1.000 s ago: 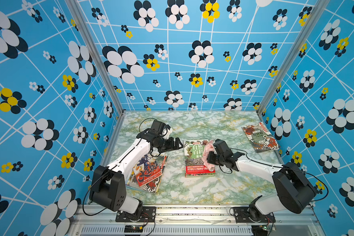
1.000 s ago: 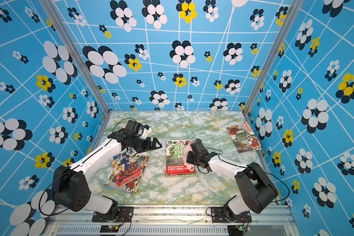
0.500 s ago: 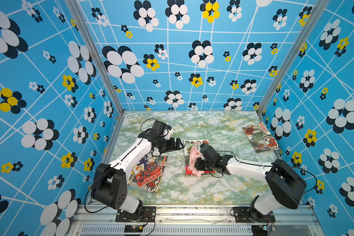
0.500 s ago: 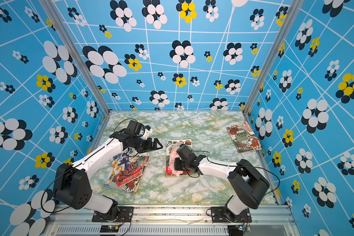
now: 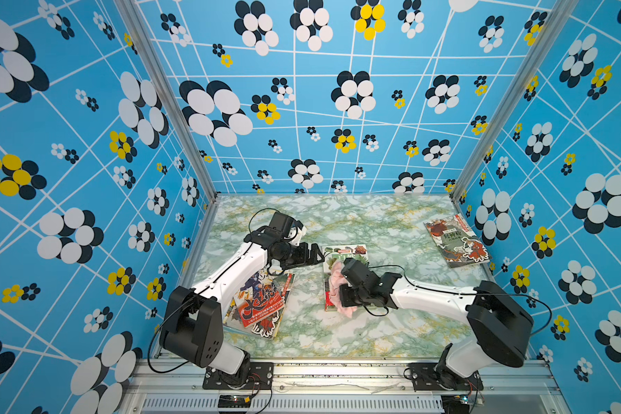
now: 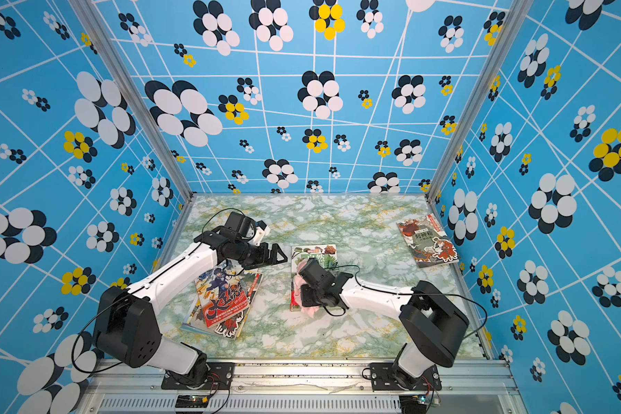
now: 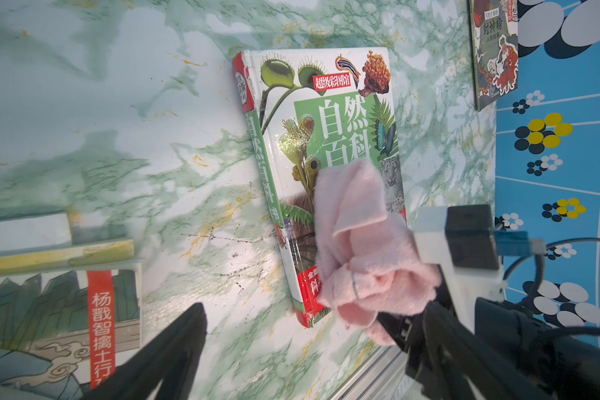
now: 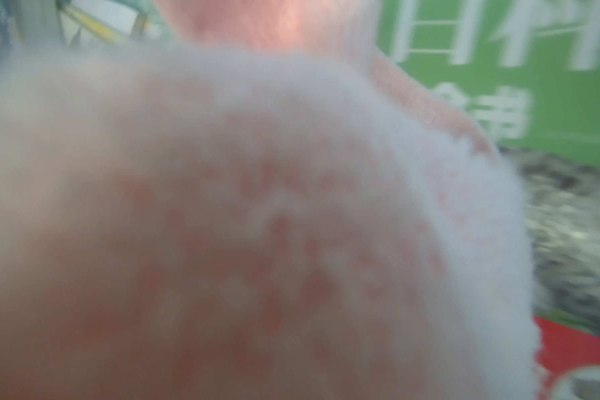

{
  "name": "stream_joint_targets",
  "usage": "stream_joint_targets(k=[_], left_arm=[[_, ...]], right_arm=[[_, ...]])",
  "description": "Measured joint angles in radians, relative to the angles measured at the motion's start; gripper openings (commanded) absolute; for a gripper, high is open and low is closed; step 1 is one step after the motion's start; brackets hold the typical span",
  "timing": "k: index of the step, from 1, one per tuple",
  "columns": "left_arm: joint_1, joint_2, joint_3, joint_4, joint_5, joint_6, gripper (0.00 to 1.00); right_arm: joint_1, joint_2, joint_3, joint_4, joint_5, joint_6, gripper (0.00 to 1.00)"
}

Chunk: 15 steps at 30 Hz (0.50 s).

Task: Wipe the cover of the book
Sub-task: Wipe the dirt from the cover of the book.

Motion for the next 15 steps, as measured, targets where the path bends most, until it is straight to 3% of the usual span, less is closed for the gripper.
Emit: stream_joint_targets(k=[3,7,15], left_arm=[[-0.001,0.0,0.0,0.0,0.0,0.0,0.99],[-0.001,0.0,0.0,0.0,0.0,0.0,0.99],[-0.003,0.0,0.0,0.0,0.002,0.0,0.99]], right_arm=[[0.048,0.053,0.048,0.02,-0.045,-0.016,0.0],[0.032,0.02,0.002,0.038,-0.058,-0.023,0.0],[-0.169,-0.295,-0.278,0.003,-0.051,-0.003,0.0]])
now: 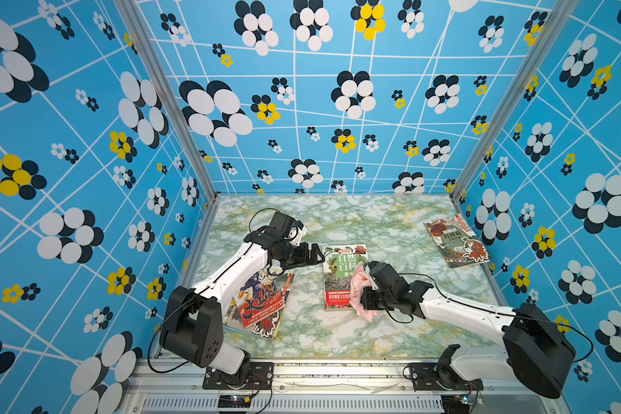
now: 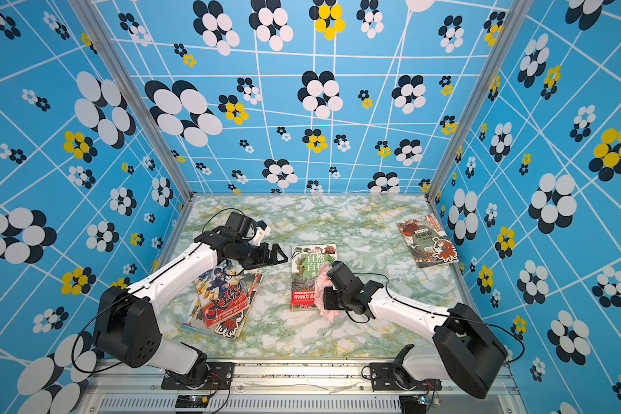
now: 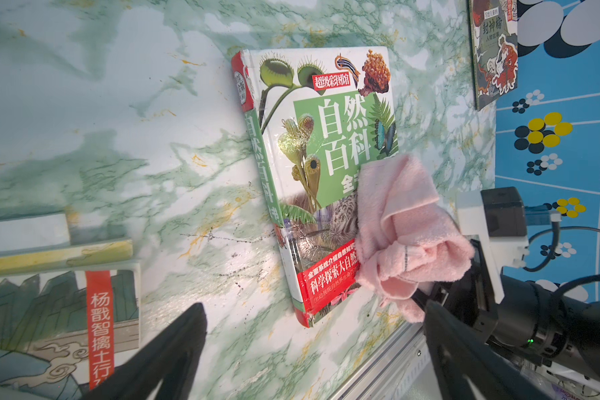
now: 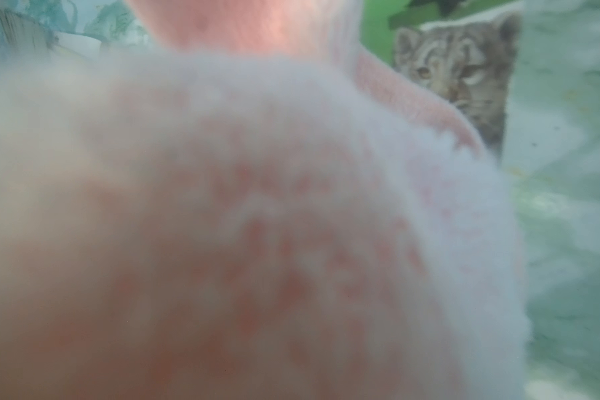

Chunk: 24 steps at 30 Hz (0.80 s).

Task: Wipe the cover of the book
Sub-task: Wipe the dirt from the cover of the book.

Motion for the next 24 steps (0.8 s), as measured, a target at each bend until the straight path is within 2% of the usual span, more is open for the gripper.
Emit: stream_joint_targets(k=[5,11,15,19,24], left_arm=[[-0.002,0.0,0.0,0.0,0.003,-0.005,0.99],[-0.002,0.0,0.0,0.0,0.003,-0.006,0.99],[-0.002,0.0,0.0,0.0,0.003,-0.006,0.99],[-0.002,0.0,0.0,0.0,0.003,-0.006,0.99],[-0.002,0.0,0.0,0.0,0.009,-0.007,0.99]], right_arm=[[0.015,-0.011,-0.005,-0.013,0.016,0.011,0.0],[0.168,0.24,0.216,0.014,0.016,0.018,0.0],[0.196,0.317,0.287,0.031,-0.009,0.006,0.0],[0.165,0.288,0.245,0.048,-0.027,0.008,0.0],[0.061,0.108,0.076,0.039,-0.007,0.052,0.0]])
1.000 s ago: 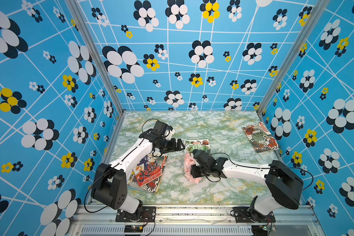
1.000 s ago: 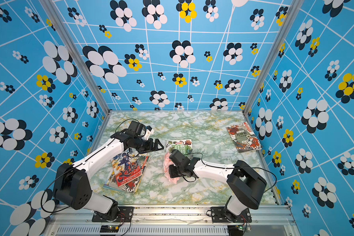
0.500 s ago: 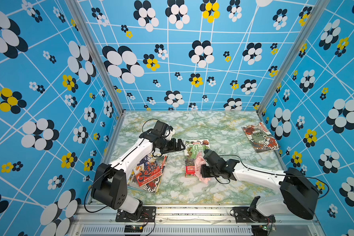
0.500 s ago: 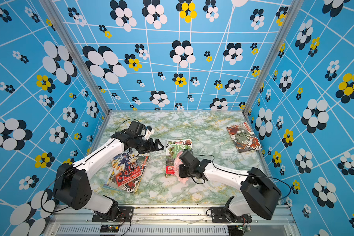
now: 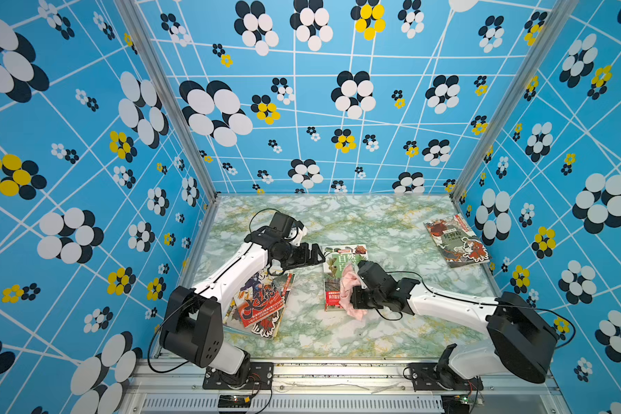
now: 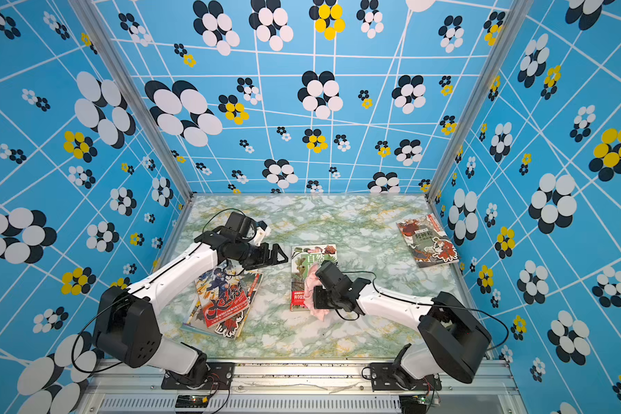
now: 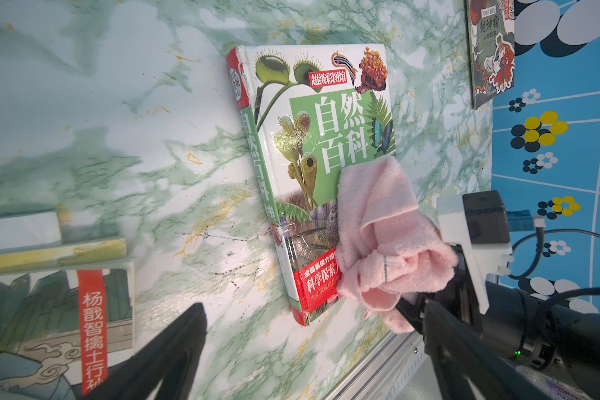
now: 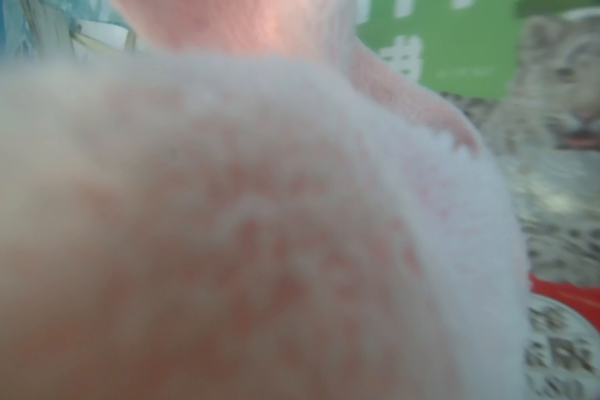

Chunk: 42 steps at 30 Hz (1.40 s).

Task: Wipe the cover of the book
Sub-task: Wipe the dirt from the cover of the book.

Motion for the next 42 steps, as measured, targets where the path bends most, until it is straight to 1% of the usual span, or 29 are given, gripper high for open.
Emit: stream_joint_targets(k=[2,5,8,11,14,16,18,21,23,24,26,28,30,32,34,36,38,40,42], left_arm=[[0.0,0.0,0.0,0.0,0.006,0.0,0.99],[0.0,0.004,0.0,0.0,0.016,-0.001,0.99],[0.0,0.008,0.0,0.0,0.02,-0.001,0.99],[0.0,0.008,0.0,0.0,0.02,0.0,0.99],[0.0,0.008,0.0,0.0,0.019,0.0,0.99],[0.0,0.008,0.0,0.0,0.019,0.0,0.99],[0.0,0.008,0.0,0.0,0.019,0.0,0.99],[0.0,0.008,0.0,0.0,0.016,0.0,0.99],[0.0,0.008,0.0,0.0,0.016,0.0,0.99],[0.0,0.008,0.0,0.0,0.016,0.0,0.99],[0.0,0.007,0.0,0.0,0.015,0.0,0.99],[0.0,0.007,0.0,0.0,0.014,0.001,0.99],[0.0,0.007,0.0,0.0,0.013,0.0,0.99],[0.0,0.007,0.0,0.0,0.013,0.0,0.99],[0.0,0.007,0.0,0.0,0.016,0.0,0.99],[0.0,0.008,0.0,0.0,0.021,0.0,0.99],[0.0,0.008,0.0,0.0,0.028,-0.001,0.99],[0.0,0.008,0.0,0.0,0.032,-0.003,0.99],[0.0,0.008,0.0,0.0,0.032,-0.003,0.99]], right_arm=[[-0.014,-0.043,-0.024,-0.03,0.024,0.013,0.0],[-0.016,-0.053,-0.024,-0.057,0.043,0.031,0.0],[-0.024,-0.023,0.003,-0.071,0.045,0.031,0.0],[-0.093,0.045,0.054,-0.048,0.027,0.018,0.0],[-0.209,0.154,0.145,-0.004,0.0,-0.024,0.0],[-0.278,0.245,0.237,0.018,-0.005,-0.061,0.0],[-0.327,0.349,0.362,0.009,0.009,-0.106,0.0],[-0.364,0.496,0.559,-0.027,0.055,-0.168,0.0],[-0.375,0.539,0.617,-0.038,0.069,-0.194,0.0],[-0.377,0.54,0.617,-0.04,0.069,-0.203,0.0],[-0.377,0.511,0.573,-0.029,0.071,-0.211,0.0],[-0.374,0.429,0.462,-0.003,0.072,-0.209,0.0],[-0.355,0.291,0.298,-0.001,0.092,-0.201,0.0],[-0.298,0.152,0.164,-0.035,0.145,-0.179,0.0],[-0.204,0.034,0.066,-0.107,0.19,-0.137,0.0],[-0.104,-0.064,0.005,-0.181,0.22,-0.086,0.0],[-0.029,-0.124,-0.024,-0.273,0.238,-0.042,0.0],[0.006,-0.153,-0.028,-0.379,0.256,-0.012,0.0],[0.011,-0.173,-0.024,-0.471,0.292,-0.005,0.0]])
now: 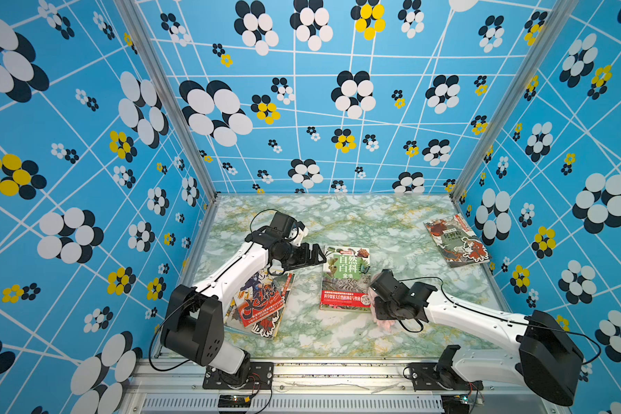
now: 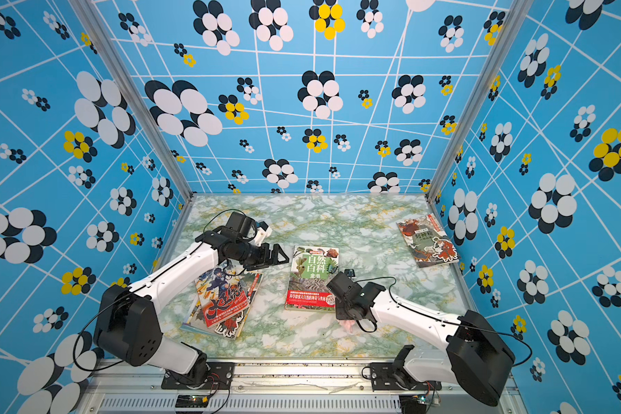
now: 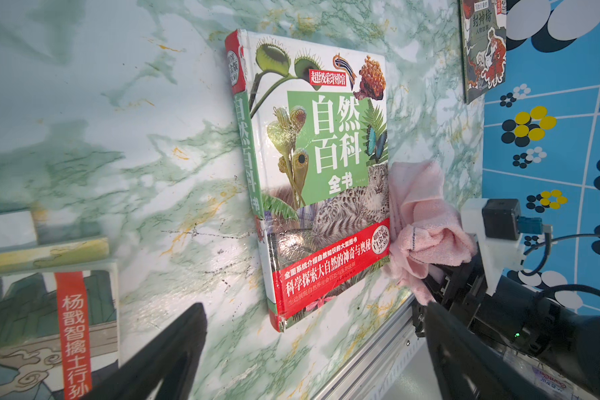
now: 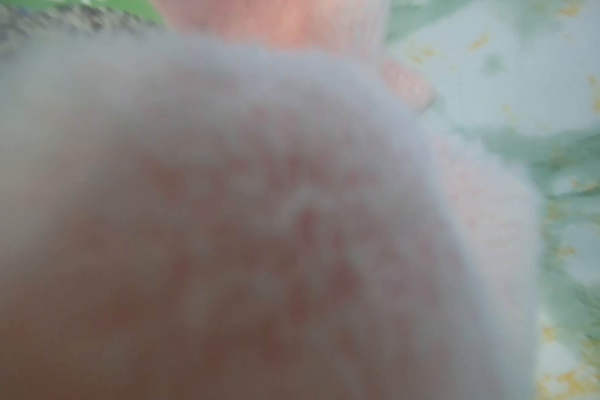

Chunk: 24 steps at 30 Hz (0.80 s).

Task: Wipe the cover of the book
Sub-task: Wipe the dirt from the cover of the book.

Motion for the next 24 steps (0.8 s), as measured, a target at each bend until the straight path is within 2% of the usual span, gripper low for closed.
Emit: stream_joint_targets(k=[4,6,9,13,17,21,24], left_arm=[[0.0,-0.001,0.0,0.0,-0.001,0.0,0.99],[0.0,-0.003,0.0,0.0,-0.001,0.0,0.99],[0.0,-0.013,0.0,-0.001,-0.008,0.003,0.99],[0.0,-0.033,0.0,-0.001,-0.021,0.004,0.99],[0.002,-0.044,0.0,-0.001,-0.039,0.008,0.99],[0.008,-0.047,0.0,-0.002,-0.051,0.011,0.99],[0.014,-0.048,0.0,-0.001,-0.055,0.011,0.99]], right_arm=[[-0.072,-0.008,0.102,-0.1,0.059,-0.059,0.0],[-0.129,0.018,0.183,-0.069,0.064,-0.109,0.0],[-0.18,0.134,0.312,0.042,0.056,-0.19,0.0],[-0.195,0.391,0.452,0.213,-0.011,-0.262,0.0],[-0.198,0.644,0.605,0.303,-0.105,-0.303,0.0],[-0.198,0.768,0.751,0.394,-0.229,-0.302,0.0],[-0.188,0.809,0.77,0.457,-0.301,-0.28,0.0]])
